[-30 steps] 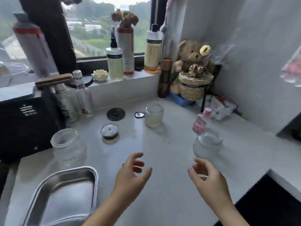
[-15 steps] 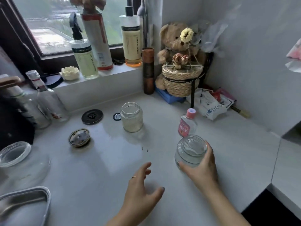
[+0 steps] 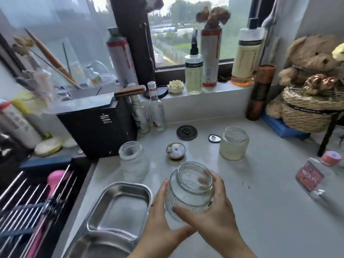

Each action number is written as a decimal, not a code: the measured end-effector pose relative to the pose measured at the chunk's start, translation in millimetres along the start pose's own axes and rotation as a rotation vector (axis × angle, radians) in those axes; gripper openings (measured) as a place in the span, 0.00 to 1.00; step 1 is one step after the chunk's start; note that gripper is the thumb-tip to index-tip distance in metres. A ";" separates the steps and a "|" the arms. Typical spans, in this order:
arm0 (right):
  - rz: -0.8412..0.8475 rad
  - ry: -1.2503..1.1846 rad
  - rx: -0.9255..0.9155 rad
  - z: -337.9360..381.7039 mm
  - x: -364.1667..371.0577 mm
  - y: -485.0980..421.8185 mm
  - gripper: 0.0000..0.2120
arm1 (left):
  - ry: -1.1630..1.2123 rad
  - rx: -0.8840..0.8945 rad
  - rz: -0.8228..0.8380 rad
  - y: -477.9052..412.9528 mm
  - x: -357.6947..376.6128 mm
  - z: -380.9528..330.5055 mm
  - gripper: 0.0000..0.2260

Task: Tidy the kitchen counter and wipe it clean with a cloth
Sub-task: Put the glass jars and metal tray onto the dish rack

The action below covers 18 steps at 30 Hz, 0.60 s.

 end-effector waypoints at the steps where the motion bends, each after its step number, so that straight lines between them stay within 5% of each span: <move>1: 0.045 -0.036 -0.005 5.1 21.0 0.8 0.39 | 0.047 -0.003 -0.048 2.3 -17.9 7.3 0.47; 6: 0.249 -0.164 0.054 16.0 129.1 6.9 0.42 | 0.234 -0.013 -0.229 15.5 -117.9 53.8 0.43; 10: 0.307 0.079 0.019 16.6 195.4 8.6 0.49 | 0.286 -0.073 -0.328 28.0 -202.7 108.4 0.39; 18: 0.246 0.402 -0.097 -7.8 263.1 1.2 0.30 | -0.180 -0.319 -0.674 3.7 -348.5 212.7 0.41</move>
Point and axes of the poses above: each hand's wrist, its own y-axis away from the middle knuckle, its own x-axis out of the palm, z = x × y, the point moved 5 cm from there along -y, towards the middle knuckle, and after that the axes turned 10 degrees about -y, right-handed, at the moved point
